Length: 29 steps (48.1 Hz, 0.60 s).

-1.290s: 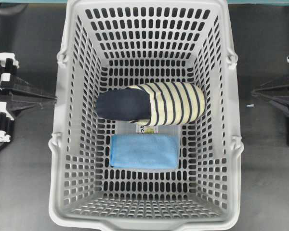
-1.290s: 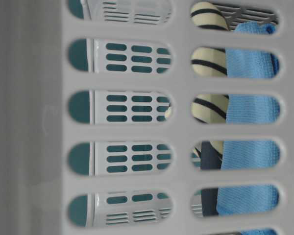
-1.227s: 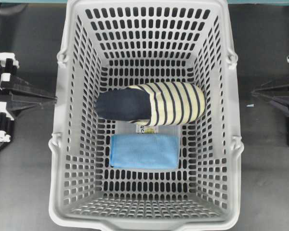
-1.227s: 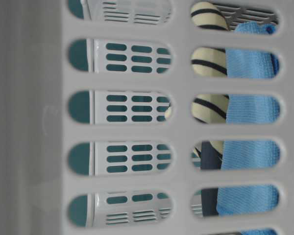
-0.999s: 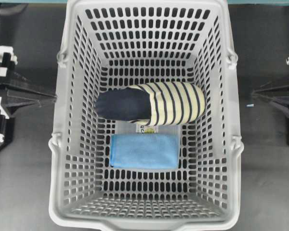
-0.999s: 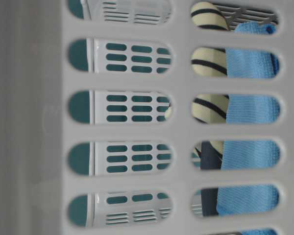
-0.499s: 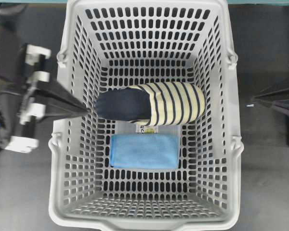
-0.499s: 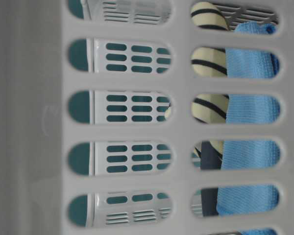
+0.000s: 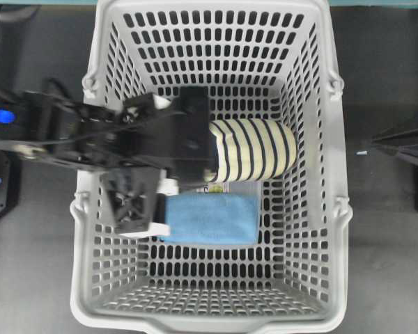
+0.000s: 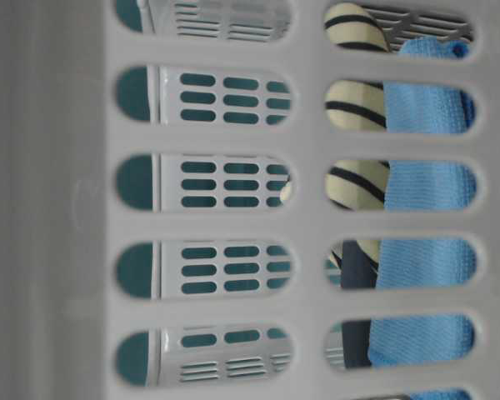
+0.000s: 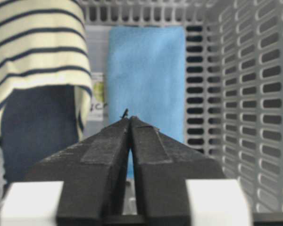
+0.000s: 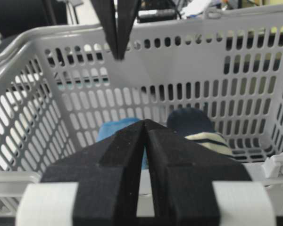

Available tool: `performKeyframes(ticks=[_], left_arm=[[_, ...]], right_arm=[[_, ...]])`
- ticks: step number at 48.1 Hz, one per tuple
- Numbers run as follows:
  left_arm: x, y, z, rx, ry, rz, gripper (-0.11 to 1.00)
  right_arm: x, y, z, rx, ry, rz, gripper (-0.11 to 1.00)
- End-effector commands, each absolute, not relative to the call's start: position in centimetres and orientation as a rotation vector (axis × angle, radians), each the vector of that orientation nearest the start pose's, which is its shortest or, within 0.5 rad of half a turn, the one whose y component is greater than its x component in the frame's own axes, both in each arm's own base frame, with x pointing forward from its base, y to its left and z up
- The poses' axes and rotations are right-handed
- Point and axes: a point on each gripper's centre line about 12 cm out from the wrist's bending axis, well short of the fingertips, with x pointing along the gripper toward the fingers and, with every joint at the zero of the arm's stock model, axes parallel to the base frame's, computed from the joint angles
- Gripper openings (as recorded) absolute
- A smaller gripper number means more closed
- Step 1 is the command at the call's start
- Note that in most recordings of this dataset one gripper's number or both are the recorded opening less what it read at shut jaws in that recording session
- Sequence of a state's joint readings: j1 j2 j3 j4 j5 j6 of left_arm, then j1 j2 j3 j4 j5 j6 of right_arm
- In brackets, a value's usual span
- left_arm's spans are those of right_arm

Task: Pick up the blue cloth from the shopping basket with the left arm.
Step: 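Move the left gripper over the basket toward the blue cloth, then lower the left gripper and close it on the blue cloth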

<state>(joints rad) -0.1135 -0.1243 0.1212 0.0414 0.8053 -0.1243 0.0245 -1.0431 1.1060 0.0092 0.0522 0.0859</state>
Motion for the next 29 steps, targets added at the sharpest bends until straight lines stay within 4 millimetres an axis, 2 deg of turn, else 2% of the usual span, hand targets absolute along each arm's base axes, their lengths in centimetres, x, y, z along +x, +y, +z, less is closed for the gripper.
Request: performKeyframes(ticks=[1, 10, 14, 17, 29], left_arm=[[41.5, -4.5, 35.1, -0.027, 0.803, -0.044, 0.12], [43.3, -4.9, 33.0, -0.029, 0.885, -0.034, 0.68], [44.1, -5.3, 31.7, -0.024, 0.932, -0.035, 0.85], [44.7, -5.7, 30.7, -0.019, 0.952, -0.041, 0.91], [45.9, -6.2, 25.2, -0.006, 1.076, -0.037, 0.89]], right_arm=[[18.9, 0.5, 30.7, 0.096, 0.089, 0.021, -0.01], [18.9, 0.5, 30.5, 0.098, 0.095, 0.020, -0.01], [18.9, 0.4, 30.5, 0.099, 0.095, 0.019, -0.01], [18.9, 0.4, 30.4, 0.099, 0.096, 0.019, -0.01], [18.9, 0.5, 29.9, 0.098, 0.107, 0.020, -0.01]])
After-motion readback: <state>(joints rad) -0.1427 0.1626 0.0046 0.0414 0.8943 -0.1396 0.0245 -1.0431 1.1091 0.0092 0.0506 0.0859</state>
